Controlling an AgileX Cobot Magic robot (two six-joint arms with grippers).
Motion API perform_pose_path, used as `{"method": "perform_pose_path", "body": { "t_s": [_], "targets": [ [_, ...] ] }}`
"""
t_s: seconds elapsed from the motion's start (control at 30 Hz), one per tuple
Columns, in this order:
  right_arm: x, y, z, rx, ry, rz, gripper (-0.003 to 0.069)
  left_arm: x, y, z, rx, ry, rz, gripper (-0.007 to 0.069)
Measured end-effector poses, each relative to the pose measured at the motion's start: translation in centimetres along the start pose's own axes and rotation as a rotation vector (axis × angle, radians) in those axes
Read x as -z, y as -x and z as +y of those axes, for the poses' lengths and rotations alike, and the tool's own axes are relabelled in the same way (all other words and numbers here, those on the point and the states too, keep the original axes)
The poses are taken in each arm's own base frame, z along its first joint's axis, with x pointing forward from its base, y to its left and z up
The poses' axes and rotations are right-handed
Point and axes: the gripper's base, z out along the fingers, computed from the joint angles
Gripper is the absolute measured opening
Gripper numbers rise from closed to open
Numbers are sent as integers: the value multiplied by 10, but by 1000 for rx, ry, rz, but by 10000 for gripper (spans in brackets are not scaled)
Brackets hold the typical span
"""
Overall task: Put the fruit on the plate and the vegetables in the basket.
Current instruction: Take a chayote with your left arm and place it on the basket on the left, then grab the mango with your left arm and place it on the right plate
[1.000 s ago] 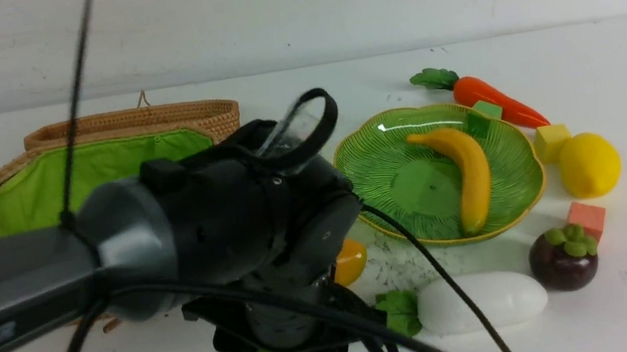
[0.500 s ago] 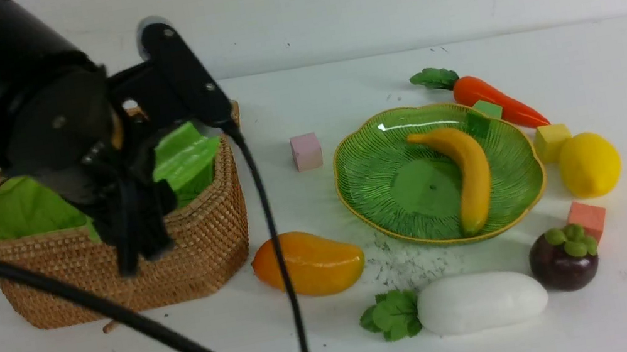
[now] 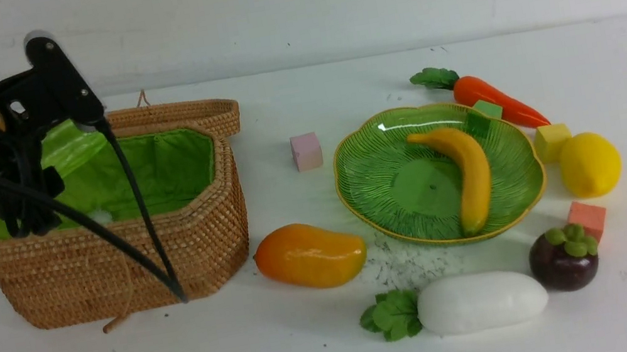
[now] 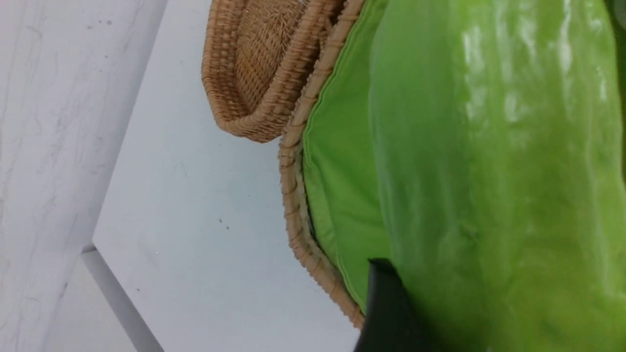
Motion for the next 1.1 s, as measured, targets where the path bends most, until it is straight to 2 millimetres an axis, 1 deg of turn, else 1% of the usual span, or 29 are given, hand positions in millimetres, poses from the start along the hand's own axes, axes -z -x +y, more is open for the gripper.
{"method": "perform_pose_path", "body": {
  "t_s": [0.03, 0.1, 0.2, 0.23, 0.27, 0.37, 0.47, 0.5, 0.53, 0.57, 0.63, 0.67, 0.7, 0.8, 0.87, 0.9, 1.0, 1.03, 1.1],
  "targets": [
    [0, 0, 0, 0, 0, 0, 165, 0, 0, 0, 0, 2, -3, 444],
    [0, 0, 0, 0, 0, 0, 167, 0, 0, 0, 0, 2, -3, 470],
    [0, 0, 0, 0, 0, 1, 169, 0, 0, 0, 8, -3, -5, 559],
    [0, 0, 0, -2, 2, 1, 170, 2, 1, 0, 14, -4, -9, 578],
    [0, 0, 1, -5, 6, 4, 170, 4, 1, 0, 34, -7, -14, 616],
    [0, -1, 1, -9, 10, 11, 170, 10, 1, 0, 105, -22, -24, 650],
    [0, -2, 1, -10, 10, 20, 173, 21, 1, -1, 255, -63, -52, 645],
    [0, -2, 1, -10, 9, 23, 174, 26, 3, -3, 362, -91, -72, 629],
    [0, -2, 1, -10, 9, 24, 176, 29, 4, -4, 423, -118, -84, 611],
    [0, -2, 1, -10, 9, 24, 178, 32, 6, -7, 499, -160, -95, 575],
    [0, -2, 1, -10, 9, 24, 180, 37, 12, -16, 542, -238, -105, 519],
    [0, -2, 1, -10, 9, 24, 181, 42, 17, -24, 524, -297, -109, 461],
    [0, -2, 1, -10, 9, 24, 181, 46, 23, -32, 487, -349, -114, 420],
    [0, -4, 1, -12, 10, 40, 182, 66, 52, -69, 298, -542, -172, 258],
    [0, -6, 1, -11, 7, 70, 183, 80, 71, -84, 214, -599, -213, 175],
    [0, -9, 0, -11, 5, 94, 185, 86, 81, -91, 169, -616, -231, 148],
    [3, -14, 0, -12, 0, 147, 187, 93, 107, -105, 25, -620, -249, 130],
    [5, -16, 0, -13, 0, 161, 188, 92, 117, -111, -53, -610, -252, 141],
    [11, -19, -1, -15, 0, 168, 188, 84, 130, -122, -179, -595, -243, 181]
  ]
}}
